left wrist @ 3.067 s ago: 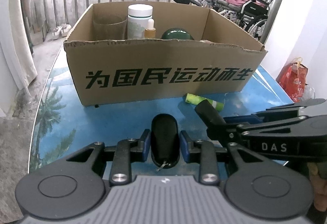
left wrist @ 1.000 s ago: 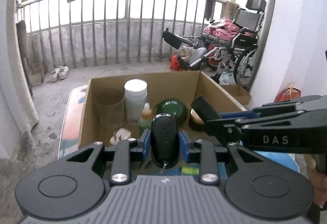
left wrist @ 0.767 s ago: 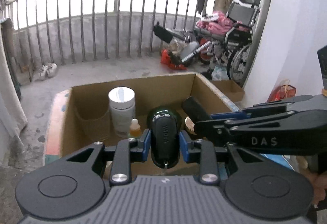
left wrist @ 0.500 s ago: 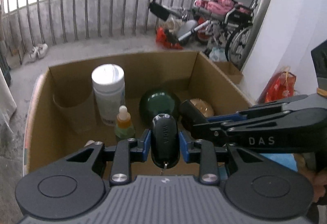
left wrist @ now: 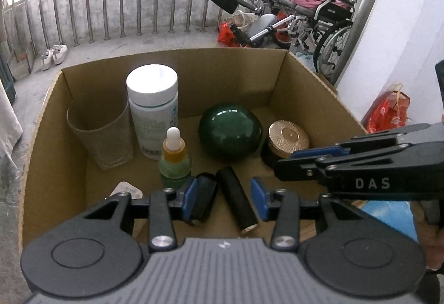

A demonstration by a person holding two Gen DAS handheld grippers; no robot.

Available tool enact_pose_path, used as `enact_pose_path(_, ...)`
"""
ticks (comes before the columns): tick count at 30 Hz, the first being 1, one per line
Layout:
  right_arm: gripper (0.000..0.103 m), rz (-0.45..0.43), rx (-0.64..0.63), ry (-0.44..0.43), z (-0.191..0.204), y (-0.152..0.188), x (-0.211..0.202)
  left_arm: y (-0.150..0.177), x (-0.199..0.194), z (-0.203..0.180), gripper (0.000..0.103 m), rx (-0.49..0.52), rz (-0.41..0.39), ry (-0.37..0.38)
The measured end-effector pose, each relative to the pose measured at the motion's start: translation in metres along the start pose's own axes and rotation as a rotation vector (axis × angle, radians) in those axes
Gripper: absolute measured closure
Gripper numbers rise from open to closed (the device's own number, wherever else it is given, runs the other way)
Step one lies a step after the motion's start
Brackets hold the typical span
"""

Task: Organize rigid objects
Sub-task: 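Lower the black cylinder and black case into the box and open both tools, then move the right tool down to the green-white tube while the left tool approaches it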

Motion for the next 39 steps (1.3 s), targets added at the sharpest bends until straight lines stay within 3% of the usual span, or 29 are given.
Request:
enact_pose_path(6,0.080,-0.041,0.007,0.000,0.002,-0.001,-0.020,-0.004,-0.029,0.004,0.056,-0.026,-0.061,0.015)
enact_pose_path(15,0.080,-0.127,0.000,-0.002,0.018,0.009,-0.083,0.005,-0.100,0.005,0.052,-0.069,-0.172,0.024)
enact_pose_path(22,0.080,-0.149,-0.017,-0.013,0.035,0.039,-0.120,0.037,-0.128,0.002,0.051,-0.093,-0.172,0.050)
enact_pose_path(30,0.080,-0.061,-0.017,-0.021,0.036,0.096,-0.096,0.084,-0.081,-0.005,0.052,-0.166,-0.014,0.081)
enact_pose_path(39,0.077,-0.024,-0.198,0.045,0.040,0.118,-0.055,0.088,-0.017,-0.005,0.051,-0.299,0.099,0.129)
Point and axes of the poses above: each gripper's, at about its wrist camera, not at the fingertips, and x roughly the way its jaws point, z to its left, y to its underside, the point moved 7 cm from there along x, roughly the way its jaws point, and after that the axes turned 5 degrees about -x, right-handed, at the moved point
